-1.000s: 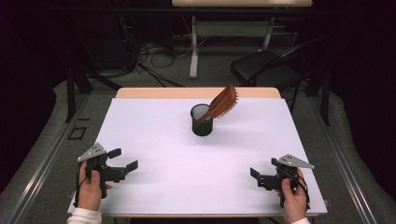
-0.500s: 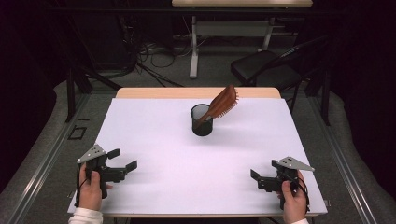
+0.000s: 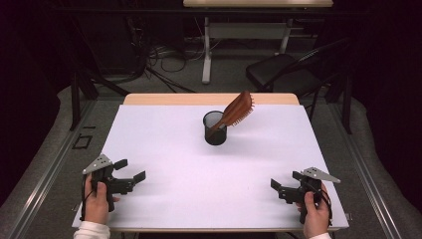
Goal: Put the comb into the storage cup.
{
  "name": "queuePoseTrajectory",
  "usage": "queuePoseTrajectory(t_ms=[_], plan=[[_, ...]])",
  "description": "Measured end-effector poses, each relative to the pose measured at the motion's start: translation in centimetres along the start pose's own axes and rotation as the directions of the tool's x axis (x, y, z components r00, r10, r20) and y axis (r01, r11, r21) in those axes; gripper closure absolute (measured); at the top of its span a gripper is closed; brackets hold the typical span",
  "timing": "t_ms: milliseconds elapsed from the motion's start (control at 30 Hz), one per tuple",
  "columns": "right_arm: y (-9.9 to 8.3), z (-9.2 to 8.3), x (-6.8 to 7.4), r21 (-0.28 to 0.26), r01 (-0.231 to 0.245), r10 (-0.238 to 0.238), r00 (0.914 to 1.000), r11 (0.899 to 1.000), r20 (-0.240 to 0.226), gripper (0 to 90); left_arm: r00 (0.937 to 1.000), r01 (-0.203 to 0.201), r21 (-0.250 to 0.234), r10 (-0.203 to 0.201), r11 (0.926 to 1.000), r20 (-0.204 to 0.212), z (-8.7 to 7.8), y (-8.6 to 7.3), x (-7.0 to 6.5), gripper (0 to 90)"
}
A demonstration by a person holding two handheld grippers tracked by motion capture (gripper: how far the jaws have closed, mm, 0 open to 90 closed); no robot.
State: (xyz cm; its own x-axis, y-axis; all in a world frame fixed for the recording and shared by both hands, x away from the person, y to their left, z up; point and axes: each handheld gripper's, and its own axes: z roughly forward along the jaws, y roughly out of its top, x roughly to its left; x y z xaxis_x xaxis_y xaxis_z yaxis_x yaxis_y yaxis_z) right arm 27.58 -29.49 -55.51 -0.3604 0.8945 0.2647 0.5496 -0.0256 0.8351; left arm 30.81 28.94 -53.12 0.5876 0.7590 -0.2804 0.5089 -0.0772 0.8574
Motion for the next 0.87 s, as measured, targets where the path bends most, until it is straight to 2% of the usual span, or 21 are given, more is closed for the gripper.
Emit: queuePoseTrajectory(t_ms=[200, 267, 867], plan=[[-0.09, 0.04, -0.30, -0.014, -0.027, 0.027, 0.9996, 1.000, -0.004, 1.8, 1.0000, -0.001, 0.001, 0.001, 1.0000, 0.003, 0.06, -0.01, 0.04, 0.4], [-0.07, -0.02, -0.34, -0.002, -0.025, 0.025, 0.9997, 1.000, -0.002, 1.9, 1.0000, 0.000, 0.003, 0.000, 1.0000, 0.004, 0.08, -0.04, 0.05, 0.5], [-0.19, -0.01, -0.63, -0.011, -0.051, 0.051, 0.9987, 0.999, -0.006, 2.0, 1.0000, 0.006, 0.006, -0.005, 1.0000, -0.002, 0.20, -0.04, 0.23, 0.4]])
